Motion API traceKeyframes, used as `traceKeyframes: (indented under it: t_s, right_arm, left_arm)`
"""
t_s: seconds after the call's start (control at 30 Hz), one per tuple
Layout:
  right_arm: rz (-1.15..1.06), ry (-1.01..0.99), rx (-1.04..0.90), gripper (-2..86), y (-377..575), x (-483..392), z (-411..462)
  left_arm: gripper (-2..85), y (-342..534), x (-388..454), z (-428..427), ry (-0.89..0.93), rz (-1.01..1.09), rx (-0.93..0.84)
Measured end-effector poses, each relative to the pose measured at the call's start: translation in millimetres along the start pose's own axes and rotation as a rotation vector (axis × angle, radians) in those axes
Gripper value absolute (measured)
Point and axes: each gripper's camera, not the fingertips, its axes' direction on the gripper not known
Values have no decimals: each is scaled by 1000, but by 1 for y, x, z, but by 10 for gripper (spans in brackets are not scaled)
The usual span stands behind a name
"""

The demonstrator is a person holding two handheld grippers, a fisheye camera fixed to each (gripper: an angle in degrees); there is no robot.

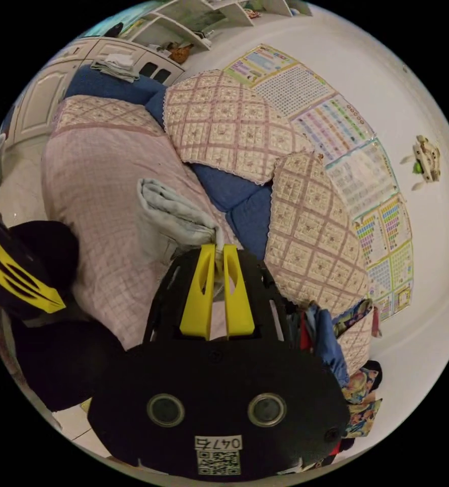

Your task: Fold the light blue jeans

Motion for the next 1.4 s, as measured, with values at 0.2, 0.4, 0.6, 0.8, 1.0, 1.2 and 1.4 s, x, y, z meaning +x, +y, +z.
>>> traceKeyframes:
  t_s: [0.2,0.4,0.6,0.8,1.0,1.2,1.4]
  right_arm:
    - [-130,-1,128,22,-9,-75,23]
    - [4,-305,-185,89,28,-160,81]
    - [420,-387,-211,72,75,-165,83]
    - [451,-323,-261,86,67,-197,120]
    - [273,-293,-309,49,47,-232,155]
    - [-142,56,-194,14,46,-259,113]
    - [-32,-85,-414,54,95,-286,129]
  left_arm:
    - [-10,-4,-35,-15,14,-97,-20]
    - [-10,-14,-48,-23,-20,-67,-80]
    - [-9,-26,-64,-25,-10,-72,-75]
    - [-9,-36,-69,-15,-21,-63,-117]
    - [-9,-36,-74,-9,-20,-64,-146]
    - [-9,-36,-77,3,-12,-53,-187]
    - [-9,-28,-80,11,3,-58,-196]
